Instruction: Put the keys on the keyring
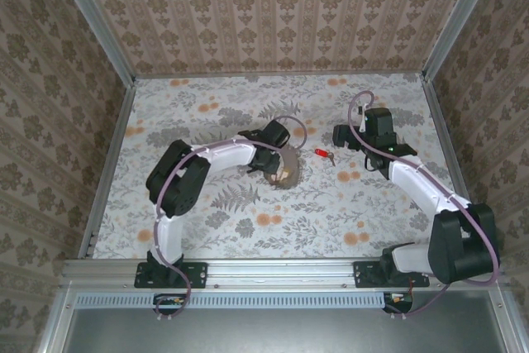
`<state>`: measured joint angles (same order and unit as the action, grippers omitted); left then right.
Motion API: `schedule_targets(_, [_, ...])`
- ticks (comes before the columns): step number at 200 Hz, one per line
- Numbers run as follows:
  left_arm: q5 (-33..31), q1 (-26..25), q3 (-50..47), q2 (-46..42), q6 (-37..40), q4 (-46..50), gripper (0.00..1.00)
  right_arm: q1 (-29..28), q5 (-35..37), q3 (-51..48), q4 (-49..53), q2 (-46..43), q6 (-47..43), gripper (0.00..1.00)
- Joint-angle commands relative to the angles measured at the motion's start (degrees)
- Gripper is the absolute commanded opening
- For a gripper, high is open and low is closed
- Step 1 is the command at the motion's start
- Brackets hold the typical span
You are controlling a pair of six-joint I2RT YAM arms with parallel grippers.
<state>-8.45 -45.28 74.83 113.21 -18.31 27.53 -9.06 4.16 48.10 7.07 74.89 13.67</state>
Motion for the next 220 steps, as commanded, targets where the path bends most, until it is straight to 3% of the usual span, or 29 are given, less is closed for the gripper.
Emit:
schedule_targets(1, [4.49,-0.03,-4.21,-3.26,9.28,5.54,0.26,0.01,-0.98,1.73,2.59,-1.8,-0.49,1.0])
schedule_targets(59, [12.63,-2.59,-10.69,-10.79,20.07,3.34,0.3,-0.25,-6.05,1.55,7.27,-2.3,-1.28,1.0])
schedule_targets(69, [13.98,-2.86,-11.6,-11.87,20.61,1.22,0.36,-0.58,-7.51,1.49,8.26,-1.75,-1.28,1.0])
schedule_targets(86, [13.64,-1.37,-11.63,-12.4,18.82,0.55,0.59,-1.64,-8.28,0.54,8.88,-1.72,-0.8,1.0])
schedule_targets(94, [16.27,0.21,-11.8,-12.98,17.37,0.31,0.61,-2.24,-8.38,-0.11,8.9,-1.94,-0.59,1.0])
schedule_targets(110, [20.92,3.12,-13.26,-15.55,13.8,-1.19,0.61,-3.12,-8.38,-1.25,8.82,-2.52,-0.02,1.0])
schedule_targets(140, [24.82,5.81,-12.11,-18.23,4.85,-3.25,0.47,-4.23,-9.44,-3.07,6.19,-1.99,1.07,1.0])
schedule_targets(175, [25.76,5.68,-7.3,-14.37,-5.89,-4.34,0.37,-4.63,-11.58,-3.27,4.06,0.1,2.58,1.0])
schedule_targets(220, [22.42,4.3,-3.33,-10.4,-9.7,-0.13,0.36,-4.58,-11.59,-4.94,1.42,-1.62,2.21,1.0])
